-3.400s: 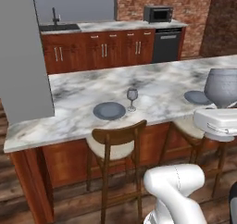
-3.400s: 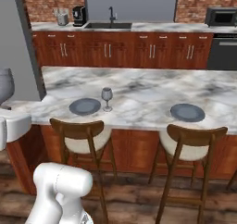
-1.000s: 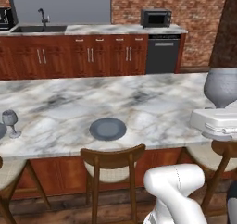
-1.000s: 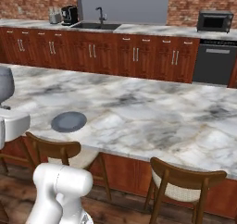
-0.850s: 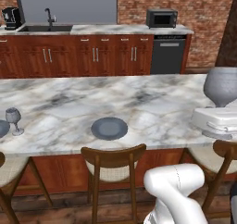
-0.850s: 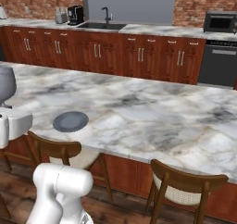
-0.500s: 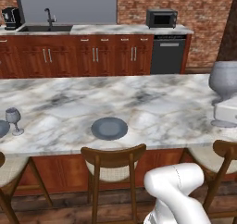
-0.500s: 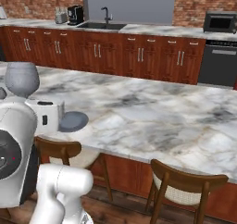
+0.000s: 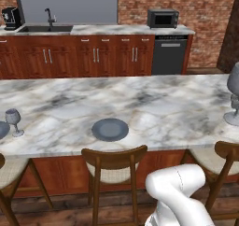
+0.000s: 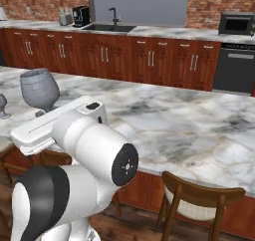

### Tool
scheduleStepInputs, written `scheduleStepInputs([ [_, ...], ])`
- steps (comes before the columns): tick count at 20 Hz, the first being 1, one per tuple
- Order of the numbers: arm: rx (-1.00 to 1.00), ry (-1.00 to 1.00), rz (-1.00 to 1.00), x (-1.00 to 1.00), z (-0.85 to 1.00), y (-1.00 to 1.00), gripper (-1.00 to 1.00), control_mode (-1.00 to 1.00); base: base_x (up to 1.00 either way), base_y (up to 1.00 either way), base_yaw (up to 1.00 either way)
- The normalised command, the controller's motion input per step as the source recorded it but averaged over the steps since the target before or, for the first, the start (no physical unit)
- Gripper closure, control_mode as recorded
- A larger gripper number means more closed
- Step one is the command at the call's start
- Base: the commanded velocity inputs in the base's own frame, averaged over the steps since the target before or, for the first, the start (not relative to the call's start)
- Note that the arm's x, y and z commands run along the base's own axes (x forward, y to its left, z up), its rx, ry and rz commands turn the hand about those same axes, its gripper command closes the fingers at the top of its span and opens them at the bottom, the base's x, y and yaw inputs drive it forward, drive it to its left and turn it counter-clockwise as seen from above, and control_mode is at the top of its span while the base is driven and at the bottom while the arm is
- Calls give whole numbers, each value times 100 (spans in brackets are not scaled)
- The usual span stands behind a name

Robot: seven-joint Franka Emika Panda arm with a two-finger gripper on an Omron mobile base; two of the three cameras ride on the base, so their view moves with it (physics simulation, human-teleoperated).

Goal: Retrieve the wine glasses from the counter and place one next to each plate.

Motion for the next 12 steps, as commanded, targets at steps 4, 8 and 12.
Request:
scheduleStepInputs([
  [4,0,-37,30,11,-42,5,100,-100,0,0,0],
  [8,0,-21,25,36,-47,11,100,-100,0,0,0],
  [12,0,-9,19,58,-45,28,100,-100,0,0,0],
])
